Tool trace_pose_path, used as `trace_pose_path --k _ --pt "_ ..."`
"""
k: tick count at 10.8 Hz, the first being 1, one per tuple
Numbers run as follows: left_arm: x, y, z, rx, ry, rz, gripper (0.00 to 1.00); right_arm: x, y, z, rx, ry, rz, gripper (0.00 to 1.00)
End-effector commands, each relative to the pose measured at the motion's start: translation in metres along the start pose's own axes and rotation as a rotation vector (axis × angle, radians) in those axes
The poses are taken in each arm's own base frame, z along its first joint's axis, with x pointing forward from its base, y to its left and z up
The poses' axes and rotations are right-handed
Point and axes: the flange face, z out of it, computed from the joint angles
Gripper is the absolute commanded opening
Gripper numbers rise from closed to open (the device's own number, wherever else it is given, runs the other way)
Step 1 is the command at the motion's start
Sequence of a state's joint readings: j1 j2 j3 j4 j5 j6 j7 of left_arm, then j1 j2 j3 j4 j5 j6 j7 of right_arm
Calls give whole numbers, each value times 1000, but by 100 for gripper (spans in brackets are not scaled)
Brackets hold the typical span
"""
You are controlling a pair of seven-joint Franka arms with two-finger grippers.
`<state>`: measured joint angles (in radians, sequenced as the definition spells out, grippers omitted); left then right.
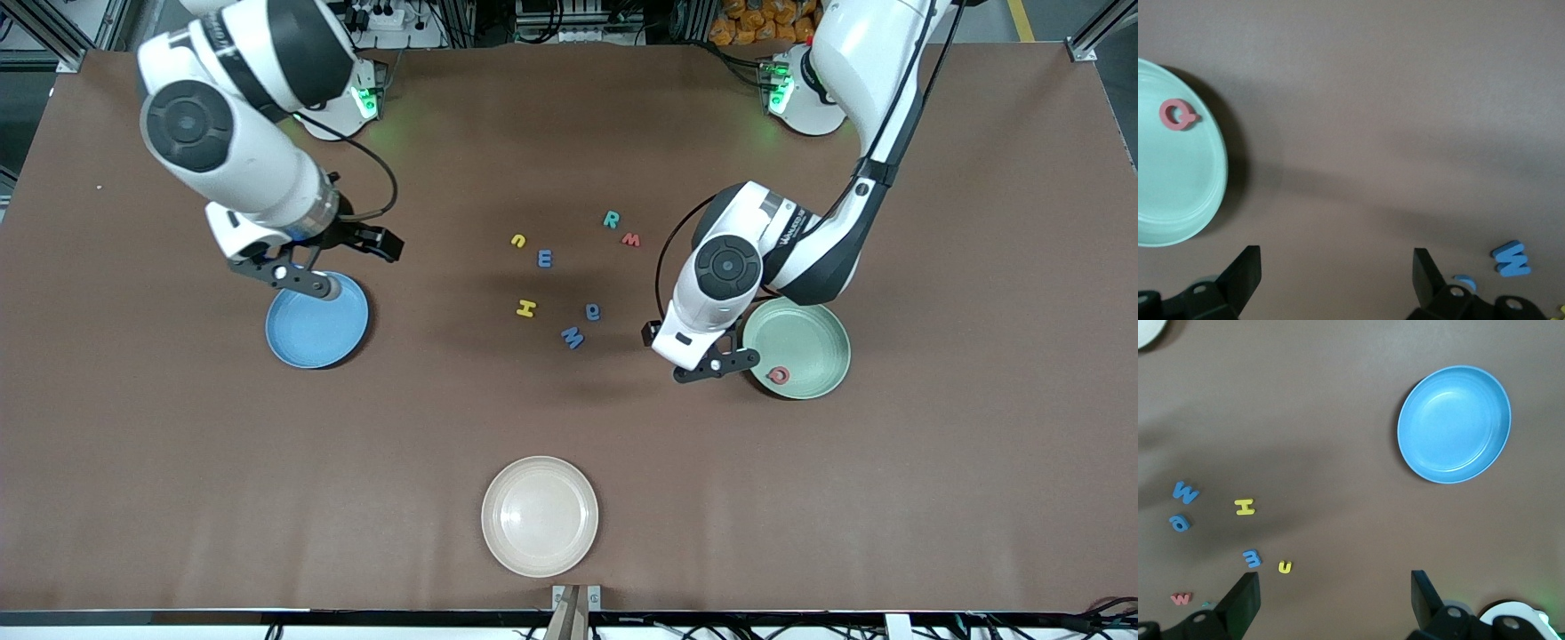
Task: Sort upper and lower case letters into plates
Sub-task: 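Reach the left gripper to the blue W while the right gripper reaches the yellow u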
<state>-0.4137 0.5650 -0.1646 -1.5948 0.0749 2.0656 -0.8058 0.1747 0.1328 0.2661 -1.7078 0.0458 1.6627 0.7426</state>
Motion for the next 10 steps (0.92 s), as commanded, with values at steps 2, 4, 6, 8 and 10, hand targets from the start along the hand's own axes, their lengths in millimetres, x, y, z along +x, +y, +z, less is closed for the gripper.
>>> trace_pose_path --k 2,4,6,8,10 --pt "-7 33 21 -19 53 29 100 -32 3 28 -9 59 41 100" --pt "-14 46 32 -10 93 37 100 -45 -1 49 -17 62 54 100" --pt "-24 59 44 -21 100 14 100 -65 -15 88 -6 84 100 100" --pt "-41 80 60 -43 119 56 100 -77 -22 113 5 96 104 100" --pt "-52 95 67 -9 186 277 100 -95 -29 145 25 116 89 100"
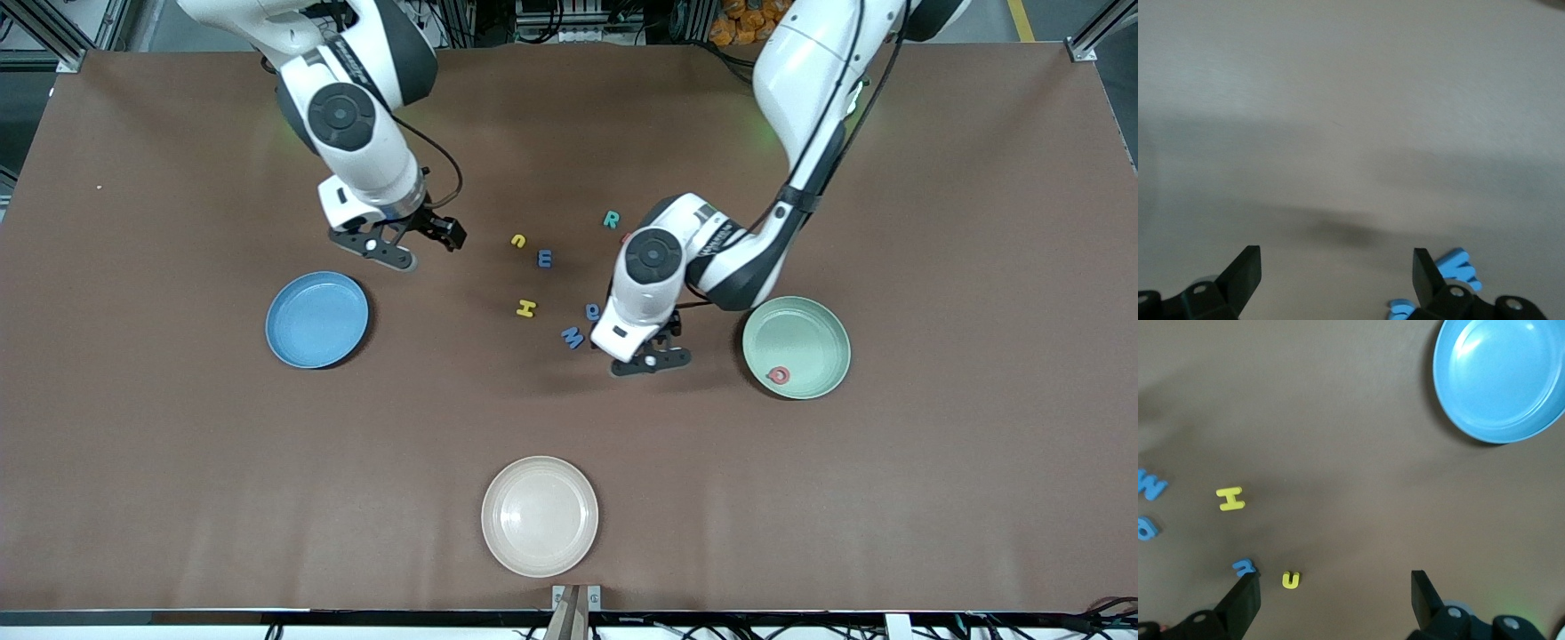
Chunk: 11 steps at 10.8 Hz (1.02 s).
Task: Sort upper and lower case letters into plates
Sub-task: 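Reach the left gripper to the blue W while the right gripper reaches the yellow u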
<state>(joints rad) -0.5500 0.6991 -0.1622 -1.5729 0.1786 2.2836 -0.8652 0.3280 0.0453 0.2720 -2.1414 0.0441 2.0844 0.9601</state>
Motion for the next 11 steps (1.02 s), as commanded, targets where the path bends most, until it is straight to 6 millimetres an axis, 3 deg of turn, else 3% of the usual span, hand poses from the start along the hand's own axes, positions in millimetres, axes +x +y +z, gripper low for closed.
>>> trace_pose_path --k 1,5,9,11 --pt "-7 21 9 30 83 319 100 -28 -1 19 30 47 37 100" --pt "-32 58 12 -50 151 521 100 -51 -21 62 30 30 1 100" --pt "-44 68 47 -83 188 788 100 -78 -39 111 75 31 -26 100" --pt "-61 77 57 -81 170 821 100 -93 -50 129 92 35 -67 89"
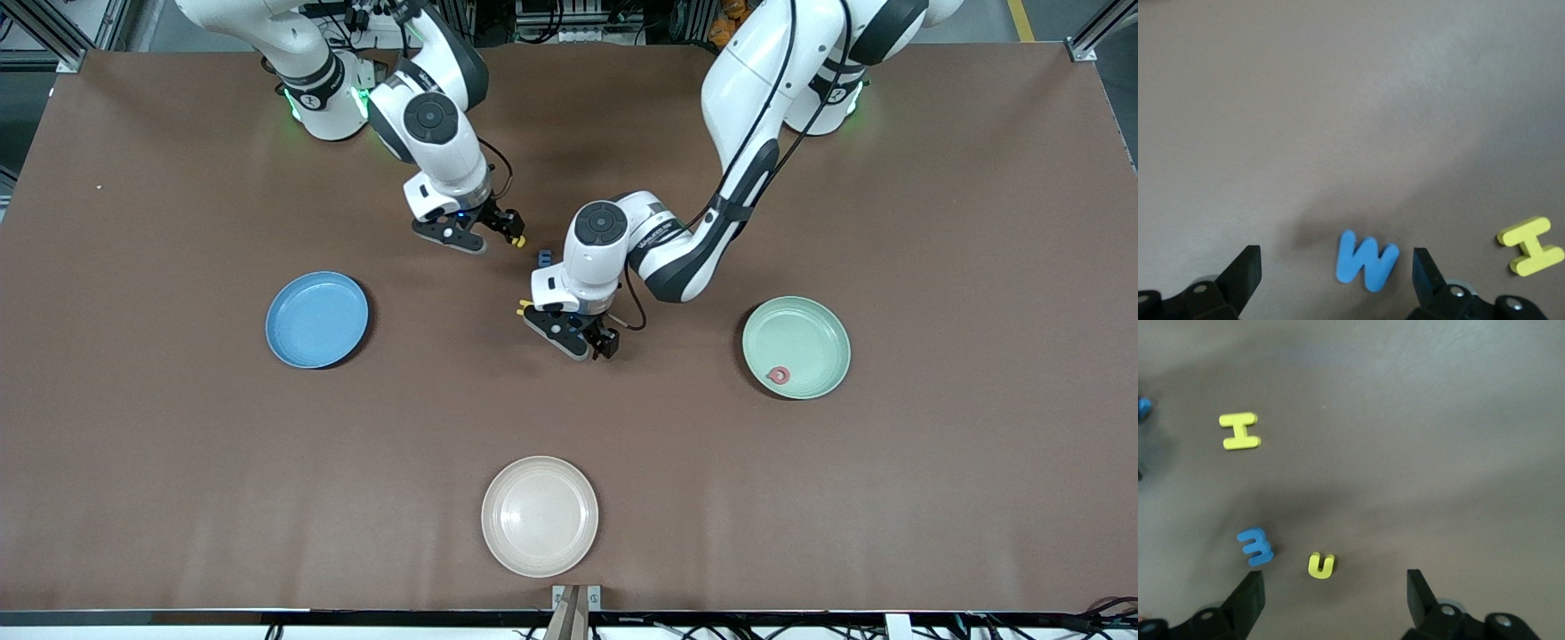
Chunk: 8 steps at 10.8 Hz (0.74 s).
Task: Sort upper and lower case letters into plates
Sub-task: 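Grasp the blue W with the left gripper while the right gripper grasps the u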
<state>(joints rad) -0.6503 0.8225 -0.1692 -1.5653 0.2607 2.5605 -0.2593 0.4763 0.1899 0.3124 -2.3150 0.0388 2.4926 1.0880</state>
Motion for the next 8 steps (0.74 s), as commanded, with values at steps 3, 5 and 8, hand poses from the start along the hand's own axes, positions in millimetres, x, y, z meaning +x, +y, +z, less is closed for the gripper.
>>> trace_pose_path --k 3,5,8 --pt "-4 27 10 7 3 99 100 -27 -15 32 6 7 -54 80" --pt "-6 16 18 6 -9 232 100 -29 -14 43 -12 20 -36 76" --pt "-5 2 20 6 -14 271 100 -29 -14 64 -13 18 -5 70"
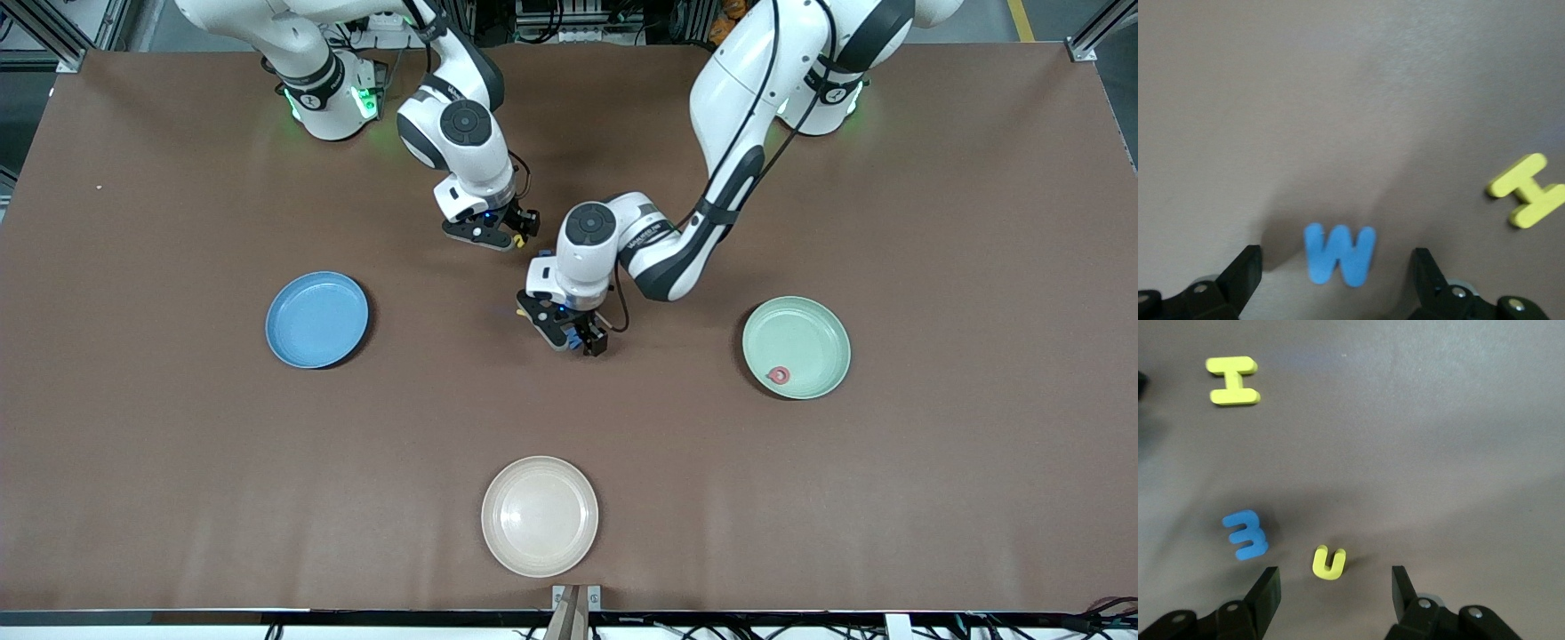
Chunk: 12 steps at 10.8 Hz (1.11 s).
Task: Sort upper and lower case letters into plates
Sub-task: 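Grasp the blue W with the left gripper while the right gripper grasps the u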
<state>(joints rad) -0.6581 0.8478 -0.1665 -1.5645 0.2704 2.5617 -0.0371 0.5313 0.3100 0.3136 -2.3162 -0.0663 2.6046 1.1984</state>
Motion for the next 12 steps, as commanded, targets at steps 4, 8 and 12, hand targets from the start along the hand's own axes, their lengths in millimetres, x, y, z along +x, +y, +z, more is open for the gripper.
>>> trace_pose_path --k 4,8,12 --pt "1 2 8 -10 2 6 77 -4 -1 25 5 -6 130 67" --pt "1 5 7 -11 1 -29 27 -9 -5 29 -1 -3 189 59" --pt "2 0 3 -9 -1 -44 15 -12 -10 38 27 14 218 57"
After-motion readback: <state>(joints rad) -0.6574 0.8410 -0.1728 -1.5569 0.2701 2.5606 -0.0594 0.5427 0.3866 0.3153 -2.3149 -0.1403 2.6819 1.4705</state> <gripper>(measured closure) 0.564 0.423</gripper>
